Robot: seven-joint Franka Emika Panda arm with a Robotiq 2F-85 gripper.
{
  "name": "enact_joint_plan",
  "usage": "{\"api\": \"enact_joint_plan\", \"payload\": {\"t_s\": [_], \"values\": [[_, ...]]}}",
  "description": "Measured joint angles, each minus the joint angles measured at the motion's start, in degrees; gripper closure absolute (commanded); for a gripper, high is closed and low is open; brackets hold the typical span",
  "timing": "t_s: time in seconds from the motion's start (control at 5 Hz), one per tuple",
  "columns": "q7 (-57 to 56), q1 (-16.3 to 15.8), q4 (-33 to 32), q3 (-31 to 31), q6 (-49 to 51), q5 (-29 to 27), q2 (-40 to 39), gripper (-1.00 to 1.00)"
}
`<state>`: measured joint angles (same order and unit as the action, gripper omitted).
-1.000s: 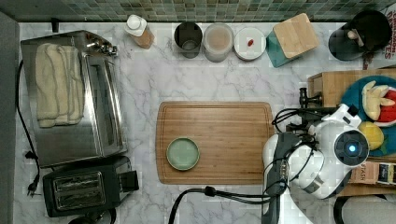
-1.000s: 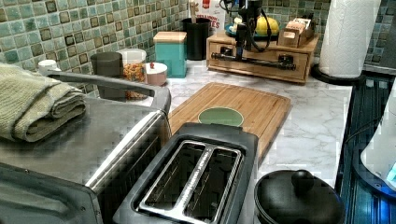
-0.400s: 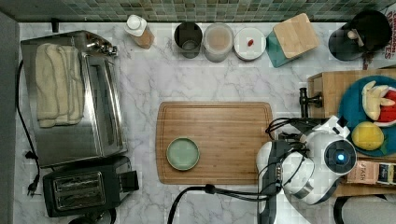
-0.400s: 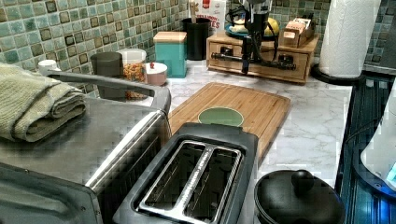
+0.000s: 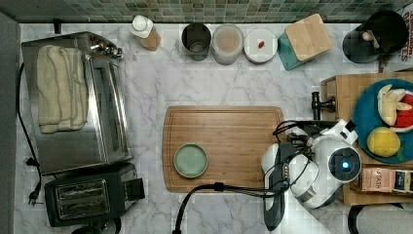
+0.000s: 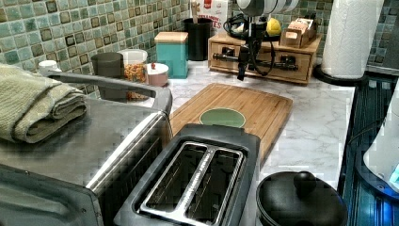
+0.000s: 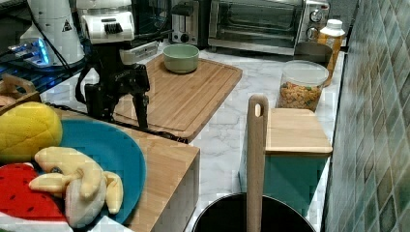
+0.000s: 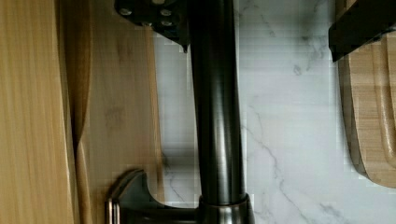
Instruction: Open the drawer.
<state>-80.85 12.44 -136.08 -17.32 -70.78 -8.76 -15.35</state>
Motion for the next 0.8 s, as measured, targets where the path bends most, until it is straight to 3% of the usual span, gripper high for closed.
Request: {"api": "enact_joint_plan", "payload": {"t_s": [0.6, 0.8], "values": [[0.2, 0.2, -0.3, 0.6, -1.9, -0.3, -0.6, -1.0], [-0.8, 0.7, -0.3, 1.7, -2.5, -3.2, -1.1, -1.0]]}}
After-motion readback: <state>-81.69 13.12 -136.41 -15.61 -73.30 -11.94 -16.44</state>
